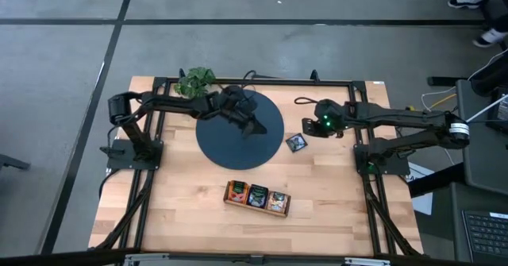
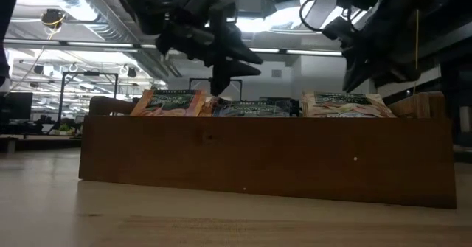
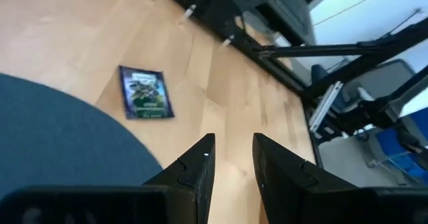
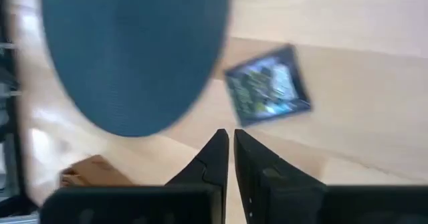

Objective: Pick & Place Tea
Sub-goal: Put the violet tea bag into the middle section of the wooden organizer

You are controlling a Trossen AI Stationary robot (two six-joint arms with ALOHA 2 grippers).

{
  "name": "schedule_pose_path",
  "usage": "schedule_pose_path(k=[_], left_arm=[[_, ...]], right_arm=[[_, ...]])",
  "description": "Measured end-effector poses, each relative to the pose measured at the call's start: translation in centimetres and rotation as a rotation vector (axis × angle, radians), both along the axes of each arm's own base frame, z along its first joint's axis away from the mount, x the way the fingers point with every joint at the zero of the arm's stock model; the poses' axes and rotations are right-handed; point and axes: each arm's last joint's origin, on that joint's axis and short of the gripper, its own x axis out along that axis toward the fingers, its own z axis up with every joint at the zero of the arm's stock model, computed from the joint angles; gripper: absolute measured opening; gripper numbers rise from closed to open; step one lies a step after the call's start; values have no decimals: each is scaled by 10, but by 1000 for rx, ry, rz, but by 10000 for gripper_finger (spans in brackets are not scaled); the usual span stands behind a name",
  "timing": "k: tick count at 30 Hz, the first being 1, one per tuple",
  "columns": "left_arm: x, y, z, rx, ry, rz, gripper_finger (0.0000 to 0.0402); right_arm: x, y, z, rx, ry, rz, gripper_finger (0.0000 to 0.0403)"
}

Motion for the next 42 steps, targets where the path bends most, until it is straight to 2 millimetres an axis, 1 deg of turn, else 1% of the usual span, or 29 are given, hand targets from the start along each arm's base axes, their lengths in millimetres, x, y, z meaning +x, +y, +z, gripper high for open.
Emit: schedule_pose_path(k=[5,10,14,19,26,32,36,42], left_arm=[[13,7,-1,-15,90,-1,97],[28,12,-5,-36,136,-6,97],[31,14,-11,-59,163,6,97],[33,14,-23,-151,209,31,97],[36,15,-33,-191,241,41,97],[36,17,-40,-196,261,54,97],[36,18,-39,-188,254,65,97],[37,16,-39,-184,254,63,97]], right_arm=[[-9,4,-5,35,103,-14,29],[-12,5,-14,57,126,32,26],[-15,7,-31,90,124,49,9],[-16,9,-57,119,57,60,10],[-14,6,-76,84,-84,33,4],[-19,2,-86,68,-86,-19,8],[-18,1,-87,58,-110,-21,4],[-19,1,-87,38,-97,-8,7]])
